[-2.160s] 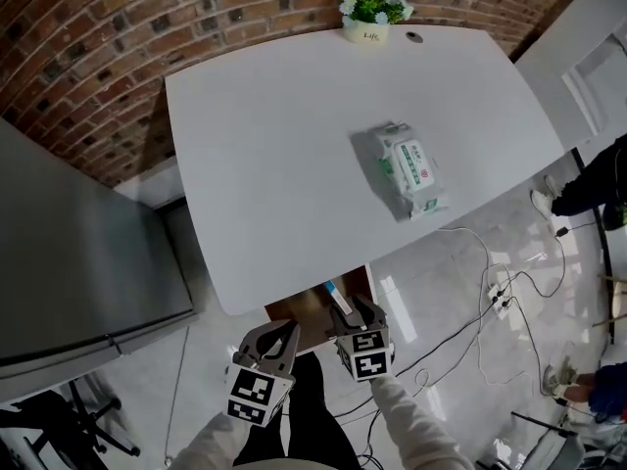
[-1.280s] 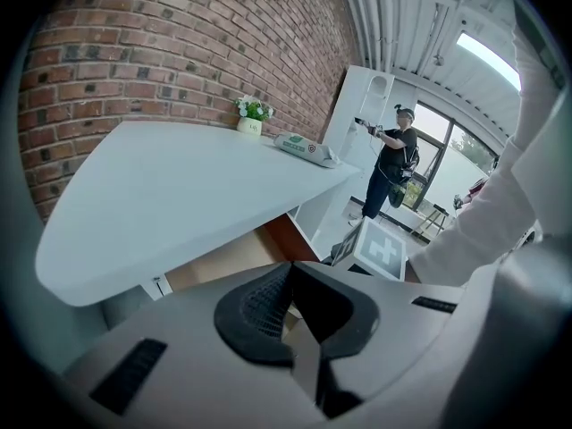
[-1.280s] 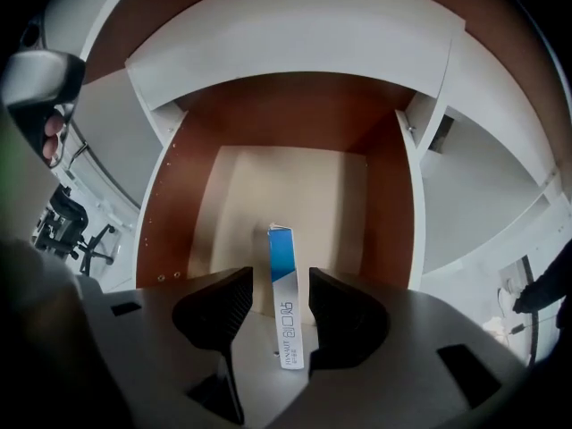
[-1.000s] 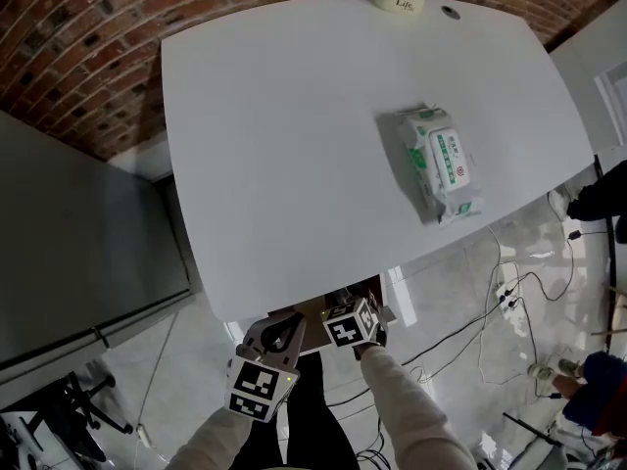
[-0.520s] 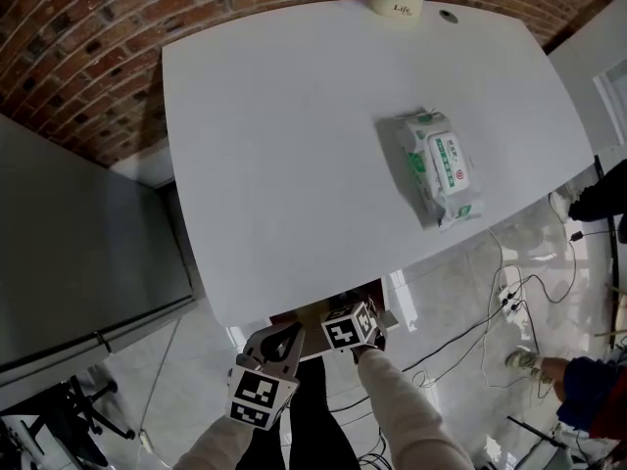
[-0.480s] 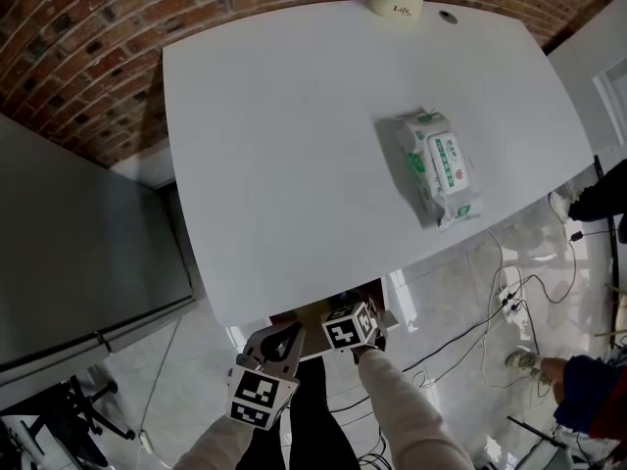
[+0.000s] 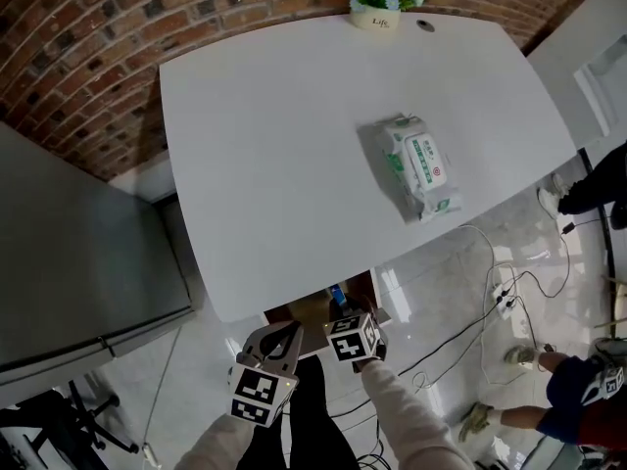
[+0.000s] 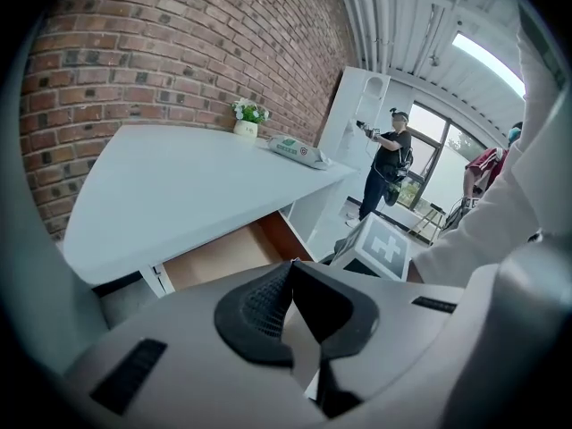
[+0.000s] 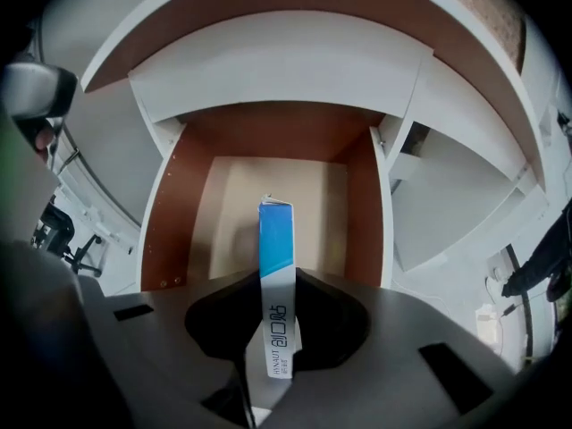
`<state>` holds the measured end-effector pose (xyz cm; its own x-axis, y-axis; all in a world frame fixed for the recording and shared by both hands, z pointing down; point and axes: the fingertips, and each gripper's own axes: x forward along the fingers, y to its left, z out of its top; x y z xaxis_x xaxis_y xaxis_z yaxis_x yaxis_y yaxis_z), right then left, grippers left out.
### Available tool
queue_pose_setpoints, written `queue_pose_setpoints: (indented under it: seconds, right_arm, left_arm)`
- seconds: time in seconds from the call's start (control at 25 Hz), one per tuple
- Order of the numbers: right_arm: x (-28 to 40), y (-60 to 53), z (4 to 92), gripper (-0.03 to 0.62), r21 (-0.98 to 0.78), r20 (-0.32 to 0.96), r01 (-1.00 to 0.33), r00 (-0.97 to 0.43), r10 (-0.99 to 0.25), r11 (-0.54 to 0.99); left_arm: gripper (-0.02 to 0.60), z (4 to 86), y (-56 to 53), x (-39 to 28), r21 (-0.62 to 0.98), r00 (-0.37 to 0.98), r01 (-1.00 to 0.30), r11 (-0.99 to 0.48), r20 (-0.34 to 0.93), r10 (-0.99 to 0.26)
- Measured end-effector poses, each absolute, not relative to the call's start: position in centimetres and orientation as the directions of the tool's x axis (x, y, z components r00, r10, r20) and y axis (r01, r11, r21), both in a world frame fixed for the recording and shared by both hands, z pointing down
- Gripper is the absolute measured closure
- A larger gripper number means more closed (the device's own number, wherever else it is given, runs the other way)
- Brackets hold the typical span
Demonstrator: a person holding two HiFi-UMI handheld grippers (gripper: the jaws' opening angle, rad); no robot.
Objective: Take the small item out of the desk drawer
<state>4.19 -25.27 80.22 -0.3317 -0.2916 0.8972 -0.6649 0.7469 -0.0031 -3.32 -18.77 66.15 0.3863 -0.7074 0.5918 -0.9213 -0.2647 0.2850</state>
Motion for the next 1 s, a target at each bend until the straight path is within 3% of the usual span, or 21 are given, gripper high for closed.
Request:
queue_pose_setpoints:
  seconds: [1.0]
  right_arm:
    - [4.3,-20.2,63.1,0.496,-0.077,0.712,-0.792,-0.469,-0.522,0.606]
  left_arm:
    - [0.565,59.5,-15.5,-4.4,0.227,0.415,-0.910,-0.347,0.525,-0.743]
